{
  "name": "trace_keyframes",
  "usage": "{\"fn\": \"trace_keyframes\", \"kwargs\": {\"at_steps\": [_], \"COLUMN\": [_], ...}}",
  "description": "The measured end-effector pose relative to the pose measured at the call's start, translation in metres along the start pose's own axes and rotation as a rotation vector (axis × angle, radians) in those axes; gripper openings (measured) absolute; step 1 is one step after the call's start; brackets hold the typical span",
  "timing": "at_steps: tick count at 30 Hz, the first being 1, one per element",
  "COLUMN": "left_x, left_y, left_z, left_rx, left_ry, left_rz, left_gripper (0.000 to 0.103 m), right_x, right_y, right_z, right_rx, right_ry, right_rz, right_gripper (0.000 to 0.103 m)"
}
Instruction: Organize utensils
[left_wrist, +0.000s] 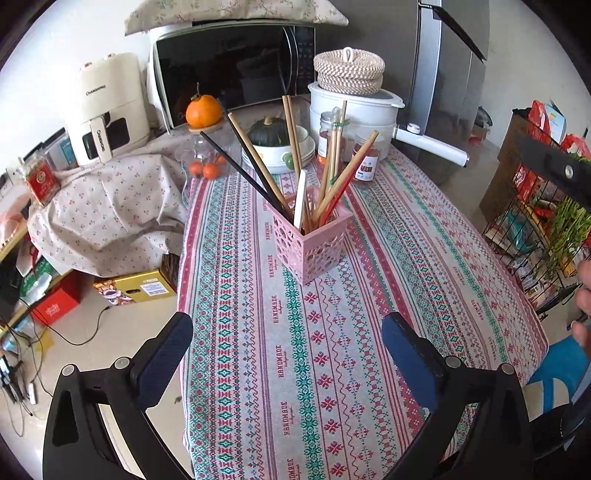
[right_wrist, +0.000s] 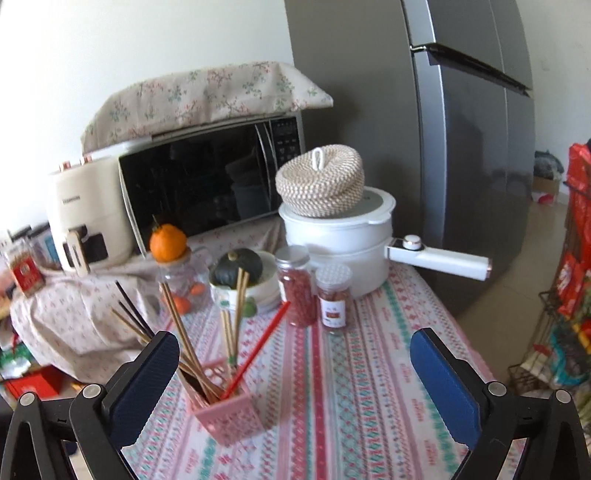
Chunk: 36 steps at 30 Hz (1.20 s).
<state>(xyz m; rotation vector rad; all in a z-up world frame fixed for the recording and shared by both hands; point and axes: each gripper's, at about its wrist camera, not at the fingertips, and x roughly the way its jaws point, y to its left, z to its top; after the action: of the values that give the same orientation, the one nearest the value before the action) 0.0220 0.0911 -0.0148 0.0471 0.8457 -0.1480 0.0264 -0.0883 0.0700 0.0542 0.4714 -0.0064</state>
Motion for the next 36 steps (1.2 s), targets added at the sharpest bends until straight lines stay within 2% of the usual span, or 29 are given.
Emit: {"fn": "trace_keyframes", "kwargs": {"at_steps": [5, 9, 12, 16, 36], "left_x": [-0.019, -0.03, -0.032, -0.03, -0.028], "left_y": [-0.003, -0.003, -0.003, -0.004, -0.008], "left_z": [-0.002, -0.001, 0.001, 0.001, -0.001], "left_rx": [-0.01, -0.028, -0.036, -0.036, -0.033], "left_ry": [-0.063, -0.106, -0.123, -0.123, -0.109], "left_rz": [0.019, 0.026, 0.029, 0.031, 0.014], "left_gripper": [0.103, 0.103, 0.103, 0.103, 0.103], "right_x": [-0.014, -0.016, -0.019, -0.022, -0.014], "right_y": [-0.022, -0.03, -0.031, -0.03, -0.021], "right_z": [-0.023, -0.038, -0.039, -0.041, -0.048], "right_rx": [-0.003, -0.044, -0.067, -0.056, -0.072], "right_ry": [0.068, 0.132, 0.14, 0.148, 0.185], "right_rz": [-0.019, -0.07, -0.069, -0.04, -0.039], "right_gripper": [0.103, 0.103, 0.103, 0.103, 0.103]}}
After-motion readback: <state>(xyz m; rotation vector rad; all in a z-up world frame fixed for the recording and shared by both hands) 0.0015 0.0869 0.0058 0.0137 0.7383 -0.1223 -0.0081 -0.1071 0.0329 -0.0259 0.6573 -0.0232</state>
